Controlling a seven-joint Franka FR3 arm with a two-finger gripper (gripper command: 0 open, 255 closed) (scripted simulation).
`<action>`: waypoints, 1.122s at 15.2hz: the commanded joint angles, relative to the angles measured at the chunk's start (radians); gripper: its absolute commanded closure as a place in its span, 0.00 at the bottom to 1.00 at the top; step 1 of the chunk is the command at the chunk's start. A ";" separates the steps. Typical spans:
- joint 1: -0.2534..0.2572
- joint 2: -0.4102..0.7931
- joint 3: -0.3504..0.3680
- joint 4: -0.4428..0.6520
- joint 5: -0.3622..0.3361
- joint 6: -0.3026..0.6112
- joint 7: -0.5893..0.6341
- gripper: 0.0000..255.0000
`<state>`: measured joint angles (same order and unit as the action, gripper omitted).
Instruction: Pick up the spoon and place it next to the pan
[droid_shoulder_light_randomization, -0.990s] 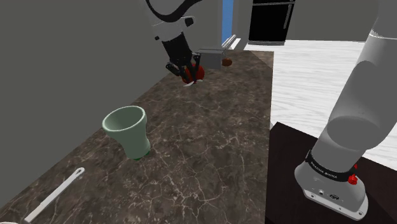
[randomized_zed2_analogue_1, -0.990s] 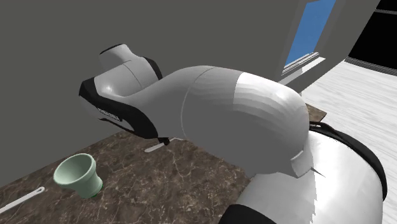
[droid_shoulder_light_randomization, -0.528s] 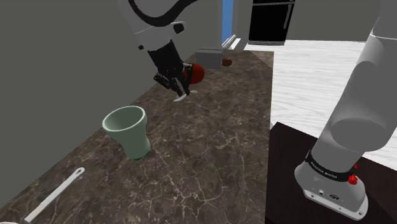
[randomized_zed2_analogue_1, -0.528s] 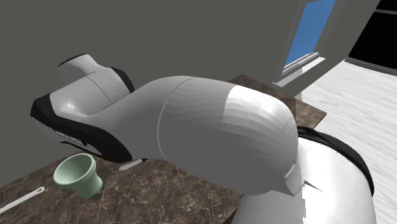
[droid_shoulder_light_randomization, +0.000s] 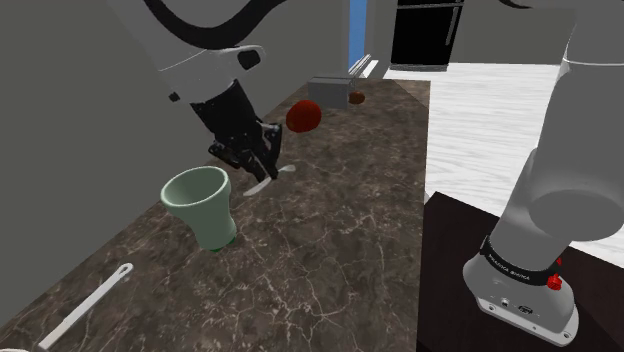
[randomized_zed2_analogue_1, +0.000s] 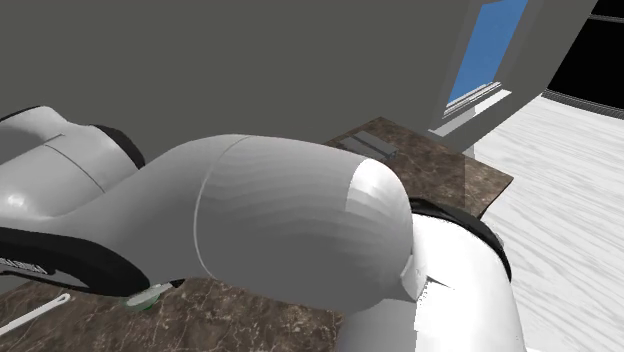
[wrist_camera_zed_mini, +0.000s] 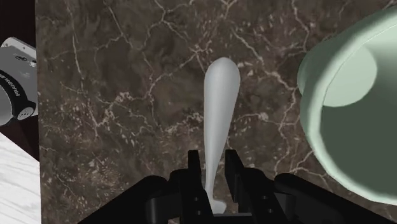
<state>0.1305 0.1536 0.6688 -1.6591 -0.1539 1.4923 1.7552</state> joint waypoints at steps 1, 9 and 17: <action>0.033 0.031 0.018 0.038 -0.007 -0.019 0.052 1.00; 0.220 0.212 0.071 0.239 -0.069 -0.092 0.272 1.00; 0.252 0.252 0.071 0.206 -0.085 -0.029 0.315 1.00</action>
<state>0.3832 0.4040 0.7405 -1.4409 -0.2378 1.4492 2.0681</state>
